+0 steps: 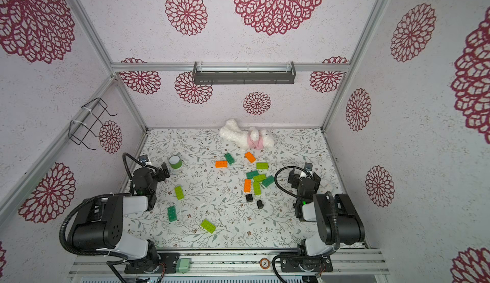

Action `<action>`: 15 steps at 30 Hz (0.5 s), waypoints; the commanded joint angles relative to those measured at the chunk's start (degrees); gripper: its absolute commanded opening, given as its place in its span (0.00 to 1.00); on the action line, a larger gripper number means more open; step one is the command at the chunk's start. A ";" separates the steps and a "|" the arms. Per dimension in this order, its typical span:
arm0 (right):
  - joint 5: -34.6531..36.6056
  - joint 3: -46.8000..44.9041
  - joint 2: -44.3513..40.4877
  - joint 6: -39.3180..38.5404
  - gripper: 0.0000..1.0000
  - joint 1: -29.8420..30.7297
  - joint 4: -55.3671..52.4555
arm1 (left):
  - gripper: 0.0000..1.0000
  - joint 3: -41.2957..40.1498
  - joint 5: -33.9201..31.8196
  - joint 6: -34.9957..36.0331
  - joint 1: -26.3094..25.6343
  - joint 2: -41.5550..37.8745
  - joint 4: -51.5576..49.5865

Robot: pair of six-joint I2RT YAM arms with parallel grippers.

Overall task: Assemble a small pinwheel with lego
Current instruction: Move the lego brick at the center of the board.

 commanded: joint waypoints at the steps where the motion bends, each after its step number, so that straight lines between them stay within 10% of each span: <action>1: 8.73 5.09 -13.75 -0.94 0.99 2.63 -12.24 | 0.97 7.82 -7.80 -3.75 0.04 -8.42 -16.42; 9: 25.13 12.74 -33.09 27.97 0.99 1.83 -43.35 | 0.97 20.69 -22.04 -34.36 -6.50 -21.69 -51.75; 15: 13.89 15.93 -41.62 36.45 0.99 -0.22 -57.73 | 0.97 23.25 1.19 -41.79 -4.51 -32.45 -69.84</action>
